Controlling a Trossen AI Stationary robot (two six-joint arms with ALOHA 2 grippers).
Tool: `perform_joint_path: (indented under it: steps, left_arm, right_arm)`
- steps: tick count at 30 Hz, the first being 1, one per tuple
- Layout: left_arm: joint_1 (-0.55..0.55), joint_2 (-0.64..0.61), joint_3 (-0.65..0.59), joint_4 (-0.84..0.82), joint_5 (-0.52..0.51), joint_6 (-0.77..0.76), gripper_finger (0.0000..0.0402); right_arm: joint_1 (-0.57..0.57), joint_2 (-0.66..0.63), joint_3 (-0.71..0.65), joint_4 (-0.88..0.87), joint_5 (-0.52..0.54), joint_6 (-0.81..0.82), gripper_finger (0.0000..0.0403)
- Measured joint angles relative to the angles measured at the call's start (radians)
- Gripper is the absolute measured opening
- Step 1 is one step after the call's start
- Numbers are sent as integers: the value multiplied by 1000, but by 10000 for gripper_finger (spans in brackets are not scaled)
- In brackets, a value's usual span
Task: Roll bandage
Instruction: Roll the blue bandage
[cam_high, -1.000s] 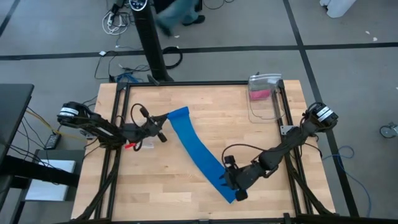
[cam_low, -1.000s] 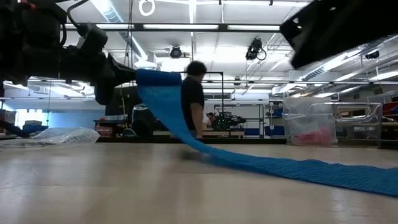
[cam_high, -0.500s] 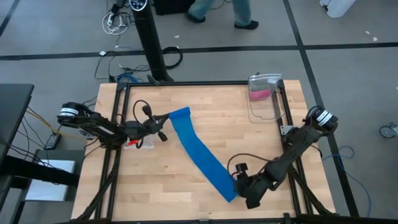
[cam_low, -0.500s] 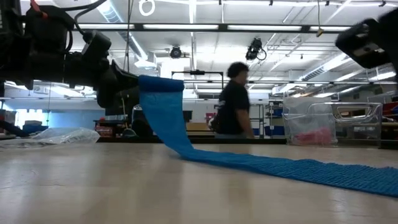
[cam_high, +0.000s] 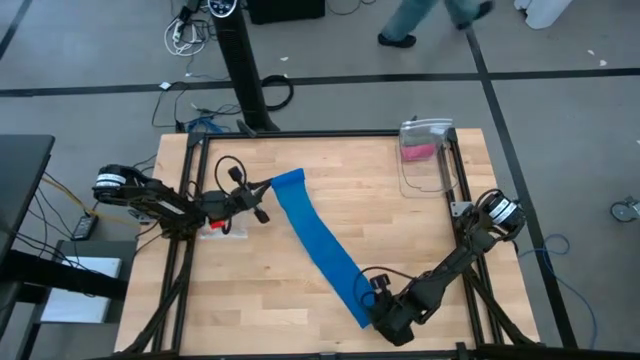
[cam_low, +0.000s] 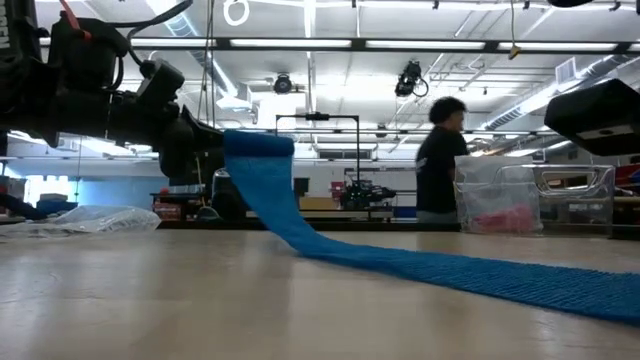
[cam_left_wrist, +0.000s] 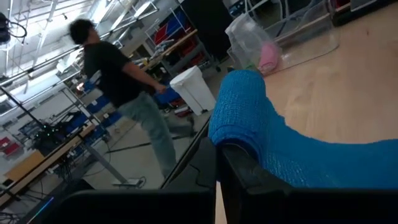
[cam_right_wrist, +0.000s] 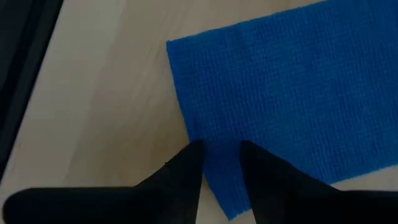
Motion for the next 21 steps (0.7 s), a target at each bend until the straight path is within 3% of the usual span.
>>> perform_joint_path:
  steps: [14,21]
  left_arm:
    - [13,0,0,-32,4,-22,6]
    - [21,0,0,-48,4,-49,6]
  right_arm:
    - [12,-16,46,-42,39,22,147]
    - [16,-16,21,-40,48,21,134]
